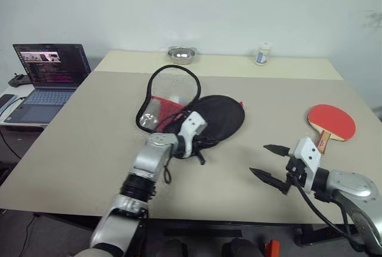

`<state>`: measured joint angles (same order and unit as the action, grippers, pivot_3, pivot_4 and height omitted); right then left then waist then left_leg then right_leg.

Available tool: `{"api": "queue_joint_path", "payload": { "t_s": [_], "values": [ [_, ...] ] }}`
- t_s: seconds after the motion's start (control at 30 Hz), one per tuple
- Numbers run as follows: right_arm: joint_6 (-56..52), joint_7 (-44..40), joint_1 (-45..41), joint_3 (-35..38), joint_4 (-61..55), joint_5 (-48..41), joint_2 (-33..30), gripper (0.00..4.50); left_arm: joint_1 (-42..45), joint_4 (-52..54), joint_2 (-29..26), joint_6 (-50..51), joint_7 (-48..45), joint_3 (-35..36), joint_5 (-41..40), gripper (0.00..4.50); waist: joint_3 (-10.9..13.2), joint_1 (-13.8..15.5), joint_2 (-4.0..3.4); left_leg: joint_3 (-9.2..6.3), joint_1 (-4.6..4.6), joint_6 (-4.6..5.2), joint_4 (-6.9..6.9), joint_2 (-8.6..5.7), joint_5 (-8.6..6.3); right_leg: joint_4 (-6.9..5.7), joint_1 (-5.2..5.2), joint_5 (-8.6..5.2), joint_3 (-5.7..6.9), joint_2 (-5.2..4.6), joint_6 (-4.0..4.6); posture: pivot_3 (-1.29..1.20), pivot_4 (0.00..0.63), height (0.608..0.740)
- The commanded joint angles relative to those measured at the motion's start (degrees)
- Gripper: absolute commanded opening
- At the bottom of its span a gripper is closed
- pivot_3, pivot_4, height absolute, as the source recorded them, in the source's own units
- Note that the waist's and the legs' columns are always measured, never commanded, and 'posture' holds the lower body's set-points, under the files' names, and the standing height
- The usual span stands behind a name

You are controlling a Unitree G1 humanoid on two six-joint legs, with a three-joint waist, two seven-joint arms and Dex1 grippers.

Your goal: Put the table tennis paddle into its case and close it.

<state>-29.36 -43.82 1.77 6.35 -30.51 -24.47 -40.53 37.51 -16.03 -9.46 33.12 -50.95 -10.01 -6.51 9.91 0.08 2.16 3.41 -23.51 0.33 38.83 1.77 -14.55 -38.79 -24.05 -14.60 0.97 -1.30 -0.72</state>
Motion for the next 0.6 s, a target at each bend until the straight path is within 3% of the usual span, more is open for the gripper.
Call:
{"api": "queue_joint_path", "payload": {
  "t_s": [0.03,0.1,0.2,0.53,0.6],
  "values": [
    [1.3,-0.2,0.1,2.5,-2.2,-0.9,-0.7,4.5,3.3,-0.5,3.4,1.0,4.0,-0.3,-0.9,0.01,0.0,-0.3,0.0,0.0,0.04,0.0,-0.02,0.01,0.0,-0.02,0.0,0.0,-0.04,0.03,0.0,0.0,0.15,0.74],
    [1.0,0.0,0.3,3.1,-2.6,-1.0,-0.6,4.5,4.7,-3.0,5.8,0.4,6.7,-0.5,-0.3,0.01,0.0,-0.2,0.0,-0.07,0.08,0.0,-0.05,0.01,0.0,-0.05,0.0,0.0,-0.05,0.08,0.0,0.0,0.15,0.74],
    [0.5,0.4,0.7,3.5,-3.4,-1.0,-0.6,4.5,6.3,-5.6,7.9,-0.4,8.6,0.4,-1.2,0.62,0.0,-0.2,0.0,-0.06,0.08,0.0,-0.05,-0.01,0.0,-0.04,0.0,0.0,-0.06,0.09,0.0,0.0,0.15,0.74],
    [-1.9,3.2,-0.2,4.7,-3.3,-2.6,0.3,4.5,5.7,-2.1,5.1,-1.8,7.4,2.6,-3.7,4.26,0.0,-0.2,-0.01,-0.01,0.06,0.0,-0.05,-0.02,0.0,0.01,0.0,0.0,-0.12,0.06,0.0,0.0,0.15,0.74],
    [-2.1,3.6,-0.4,4.5,-3.2,-2.7,0.4,4.5,5.6,-0.9,4.1,-1.8,7.3,4.2,-5.2,4.49,0.0,-0.2,-0.01,0.0,0.06,0.0,-0.06,-0.01,0.0,0.02,0.0,0.0,-0.11,0.05,0.0,0.0,0.15,0.74]
  ]
}}
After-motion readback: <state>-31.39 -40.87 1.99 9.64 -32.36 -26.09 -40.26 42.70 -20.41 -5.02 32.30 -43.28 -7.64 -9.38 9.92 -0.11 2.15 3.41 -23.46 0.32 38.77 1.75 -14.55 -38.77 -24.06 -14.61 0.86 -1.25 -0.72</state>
